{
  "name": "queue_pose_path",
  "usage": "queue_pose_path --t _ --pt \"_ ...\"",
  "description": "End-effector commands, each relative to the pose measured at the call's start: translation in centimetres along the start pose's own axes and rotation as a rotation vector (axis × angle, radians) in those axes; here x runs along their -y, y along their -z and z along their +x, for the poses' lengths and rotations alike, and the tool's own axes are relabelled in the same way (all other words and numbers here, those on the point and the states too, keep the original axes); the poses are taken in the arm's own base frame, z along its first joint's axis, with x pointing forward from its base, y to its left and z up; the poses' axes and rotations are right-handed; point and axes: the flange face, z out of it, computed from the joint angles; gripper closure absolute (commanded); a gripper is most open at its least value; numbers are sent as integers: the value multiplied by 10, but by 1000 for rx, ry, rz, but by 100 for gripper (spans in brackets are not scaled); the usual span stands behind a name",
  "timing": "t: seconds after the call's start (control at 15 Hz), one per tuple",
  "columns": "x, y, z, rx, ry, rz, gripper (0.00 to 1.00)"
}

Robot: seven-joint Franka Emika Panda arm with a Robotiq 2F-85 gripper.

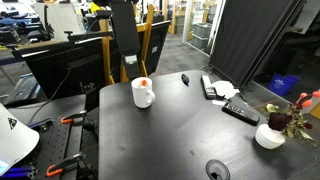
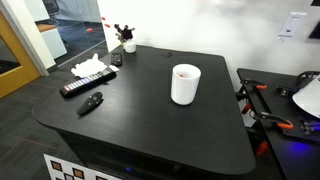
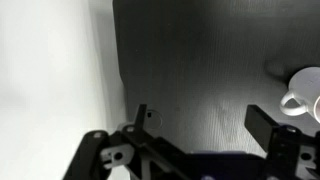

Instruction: Remove the marker out of the cup and put it on the table

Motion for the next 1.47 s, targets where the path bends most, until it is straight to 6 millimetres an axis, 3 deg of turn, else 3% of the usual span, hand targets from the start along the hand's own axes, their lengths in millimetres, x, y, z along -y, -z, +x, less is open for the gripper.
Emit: queue_pose_path --t 0.0,0.47,0.6,1.4 --pt "0 1 0 1 0 0 0" --pt "0 1 0 1 0 0 0" --pt "9 3 9 -33 36 2 0" --pt "107 28 43 -217 590 138 0"
